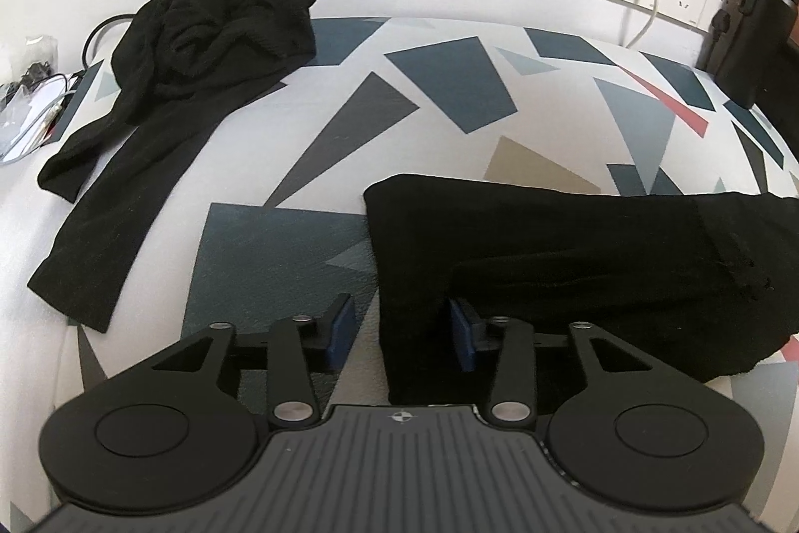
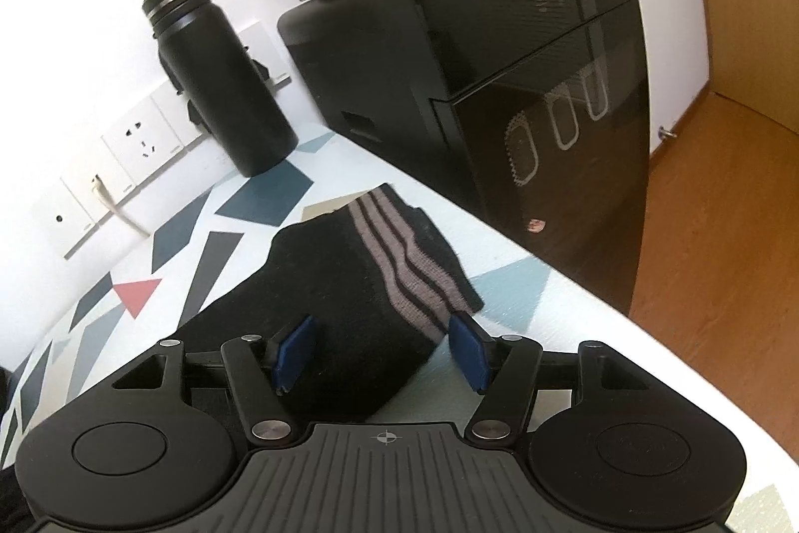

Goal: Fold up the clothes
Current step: 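Grasp the striped cuff with the right tool and lift it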

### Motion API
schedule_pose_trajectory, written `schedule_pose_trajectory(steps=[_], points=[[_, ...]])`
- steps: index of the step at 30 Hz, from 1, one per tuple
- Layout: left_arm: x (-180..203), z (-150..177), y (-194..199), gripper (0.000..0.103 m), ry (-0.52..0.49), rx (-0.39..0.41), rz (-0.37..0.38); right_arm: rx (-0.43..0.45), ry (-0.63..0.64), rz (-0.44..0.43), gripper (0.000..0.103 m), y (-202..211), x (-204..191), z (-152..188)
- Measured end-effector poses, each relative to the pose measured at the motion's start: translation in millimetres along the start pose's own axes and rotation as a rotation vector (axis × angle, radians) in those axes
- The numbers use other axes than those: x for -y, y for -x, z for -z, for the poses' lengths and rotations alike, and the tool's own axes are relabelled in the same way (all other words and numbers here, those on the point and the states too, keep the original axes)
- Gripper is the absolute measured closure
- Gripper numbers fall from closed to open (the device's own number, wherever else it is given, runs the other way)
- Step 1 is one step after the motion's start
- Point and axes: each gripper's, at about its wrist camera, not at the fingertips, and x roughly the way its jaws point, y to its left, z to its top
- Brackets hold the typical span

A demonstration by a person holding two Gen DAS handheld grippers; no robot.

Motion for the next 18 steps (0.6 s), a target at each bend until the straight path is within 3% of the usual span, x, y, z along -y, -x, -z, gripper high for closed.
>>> schedule_pose_trajectory(steps=[5, 9, 13, 14, 17, 18], points=[[-3.5, 0.7, -1.8, 0.04, 0.015, 0.0, -0.026, 0.015, -0.039, 0.001, 0.039, -7.4, 6.4, -6.5], [-7.1, 1.9, -4.2, 0.03, 0.039, 0.0, -0.035, 0.02, 0.007, 0.012, 0.027, -17.6, -1.9, -9.0], [-13.2, 5.4, -6.6, 0.016, 0.075, 0.003, -0.043, 0.013, 0.078, 0.041, 0.027, -28.2, -17.6, -9.8], [-14.5, 6.4, -7.0, 0.015, 0.081, 0.006, -0.044, 0.006, 0.102, 0.048, 0.036, -30.5, -22.2, -10.0], [-14.2, 7.7, -6.6, 0.014, 0.08, 0.012, -0.047, -0.034, 0.179, 0.071, 0.086, -35.5, -35.0, -12.2], [-13.7, 7.9, -6.4, 0.015, 0.078, 0.014, -0.049, -0.052, 0.173, 0.052, 0.086, -36.1, -36.2, -13.9]])
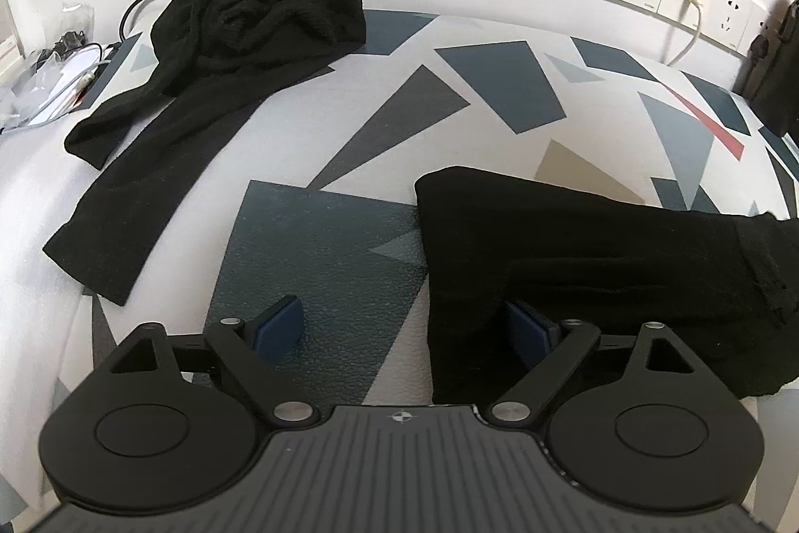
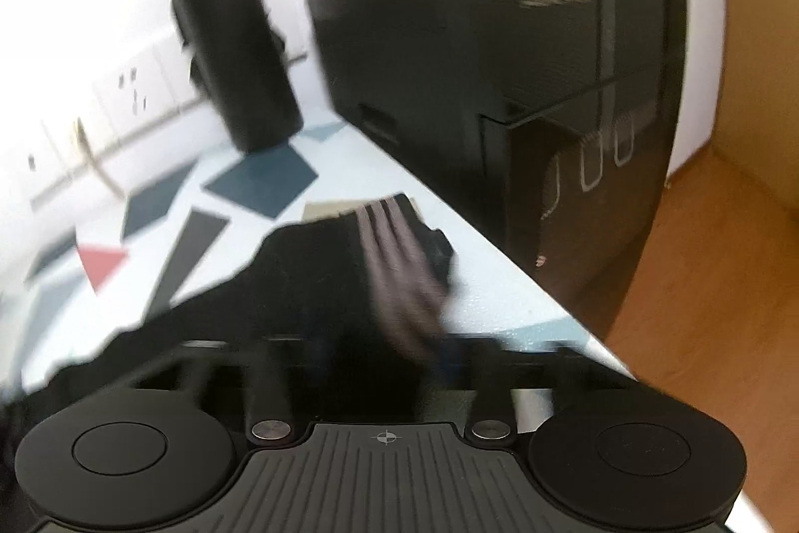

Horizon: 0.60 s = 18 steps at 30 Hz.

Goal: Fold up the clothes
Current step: 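Grasp the striped cuff with the right tool and lift it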

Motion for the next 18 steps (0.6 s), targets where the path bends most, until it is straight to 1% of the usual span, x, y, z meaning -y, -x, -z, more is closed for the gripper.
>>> schedule_pose_trajectory(steps=[1, 2, 4, 5, 9, 14, 16, 18], points=[[0.0, 0.1, 0.1, 0.015, 0.001, 0.002, 0.0, -0.001, -0.014, -0.017, 0.086, 1.5, -0.7, -1.5], [0.0, 0.3, 0.4, 0.016, 0.002, 0.003, 0.002, 0.016, -0.015, -0.029, 0.087, 6.0, -3.1, -2.7], [-0.7, 0.5, 2.0, 0.022, 0.011, 0.002, 0.013, 0.063, -0.004, -0.058, 0.087, 18.4, -10.5, -5.0], [-0.8, 0.1, 3.5, 0.023, 0.016, -0.001, 0.017, 0.088, 0.002, -0.082, 0.087, 26.0, -15.4, -6.1], [-2.5, -2.3, 10.1, 0.024, 0.02, -0.009, 0.027, 0.148, 0.06, -0.169, 0.087, 50.9, -47.5, -9.8], [-7.7, -10.1, 21.8, 0.024, 0.015, 0.017, 0.073, 0.144, 0.164, -0.289, 0.087, 73.2, -102.8, -3.6], [-11.4, -14.6, 29.2, 0.024, 0.008, 0.043, 0.101, 0.135, 0.196, -0.337, 0.087, 80.7, -126.5, 2.1], [-17.4, -18.0, 36.1, 0.024, 0.008, 0.064, 0.142, 0.107, 0.226, -0.373, 0.087, 81.4, -150.8, 10.8]])
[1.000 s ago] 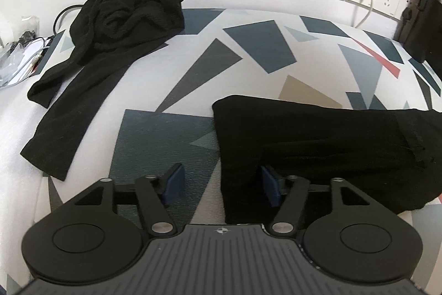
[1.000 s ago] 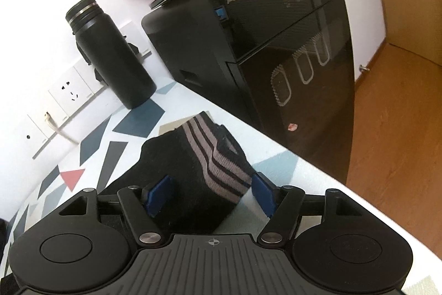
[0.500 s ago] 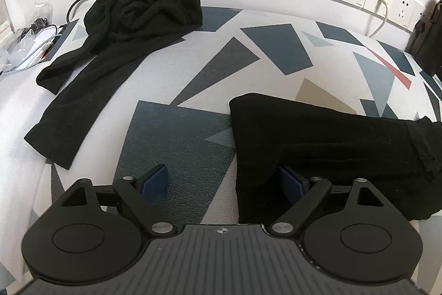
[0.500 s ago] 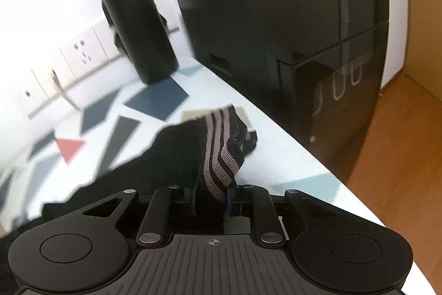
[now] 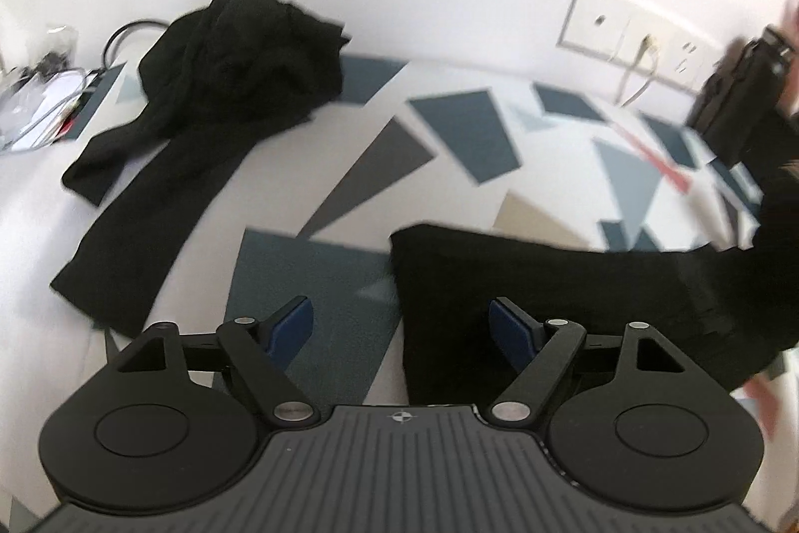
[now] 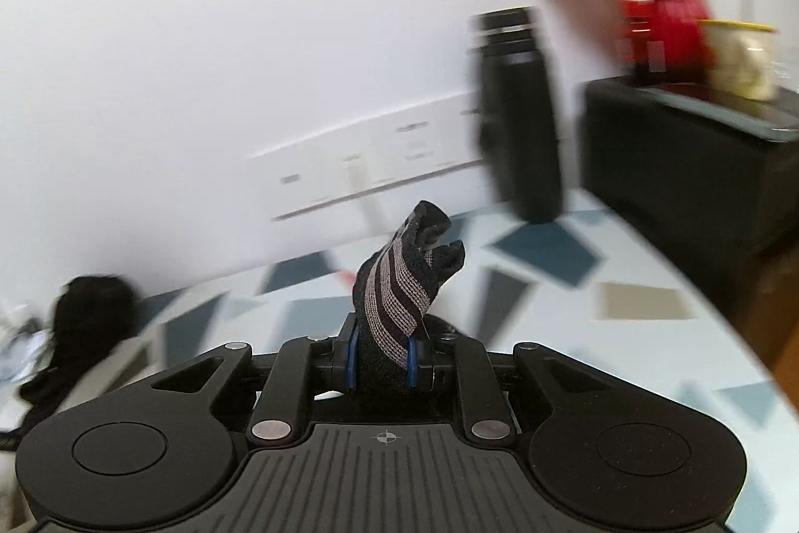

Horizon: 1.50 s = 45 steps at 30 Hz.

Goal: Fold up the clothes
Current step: 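Grasp the striped cuff with the right tool and lift it, then lay the striped cuff onto the folded bundle and open the right tool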

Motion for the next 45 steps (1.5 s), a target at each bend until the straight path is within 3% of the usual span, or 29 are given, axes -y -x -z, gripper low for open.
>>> schedule_pose_trajectory(steps=[4, 8, 15, 17, 22, 24, 25, 27, 31, 33, 36, 38, 45], points=[[-16.8, -1.5, 12.7, 0.023, -0.003, 0.029, 0.05, -0.086, 0.03, -0.052, 0.087, -19.9, -41.8, 16.2], [-36.1, 4.5, 16.8, 0.023, -0.026, 0.022, 0.063, -0.155, 0.041, -0.038, 0.087, -38.5, -76.6, 36.1], [-70.3, 11.6, 18.0, 0.023, -0.004, 0.014, 0.09, -0.08, 0.147, -0.03, 0.087, -33.6, -137.3, 37.0], [-76.4, 12.7, 16.4, 0.023, -0.003, 0.008, 0.096, -0.121, 0.23, -0.03, 0.087, -45.9, -159.1, 48.1], [-86.4, 15.1, 13.5, 0.023, -0.008, -0.01, 0.108, -0.254, 0.383, -0.063, 0.07, -71.2, -201.7, 85.2], [-88.8, 15.3, 13.0, 0.023, -0.007, -0.013, 0.113, -0.256, 0.441, -0.079, 0.057, -66.8, -213.4, 89.6], [-89.3, 15.0, 12.4, 0.023, -0.006, -0.014, 0.114, -0.242, 0.458, -0.091, 0.054, -61.2, -216.4, 88.0], [-90.2, 14.4, 11.1, 0.023, -0.002, -0.016, 0.117, -0.207, 0.474, -0.101, 0.038, -51.1, -220.5, 83.7], [-86.3, 11.1, 6.0, 0.023, 0.005, -0.024, 0.126, -0.166, 0.374, -0.052, 0.036, -44.6, -197.4, 64.8], [-81.1, 9.8, 2.9, 0.023, -0.002, -0.031, 0.13, -0.182, 0.333, 0.023, 0.036, -52.7, -181.2, 61.3], [-72.4, 9.5, 0.9, 0.023, -0.013, -0.038, 0.131, -0.23, 0.377, 0.093, 0.036, -66.1, -172.8, 68.3], [-67.2, 10.3, 0.0, 0.023, -0.024, -0.047, 0.131, -0.273, 0.427, 0.09, 0.036, -76.1, -176.9, 78.6], [-50.2, 10.2, -4.8, 0.023, -0.043, -0.086, 0.128, -0.227, 0.557, 0.034, 0.032, -91.9, -198.2, 90.0]])
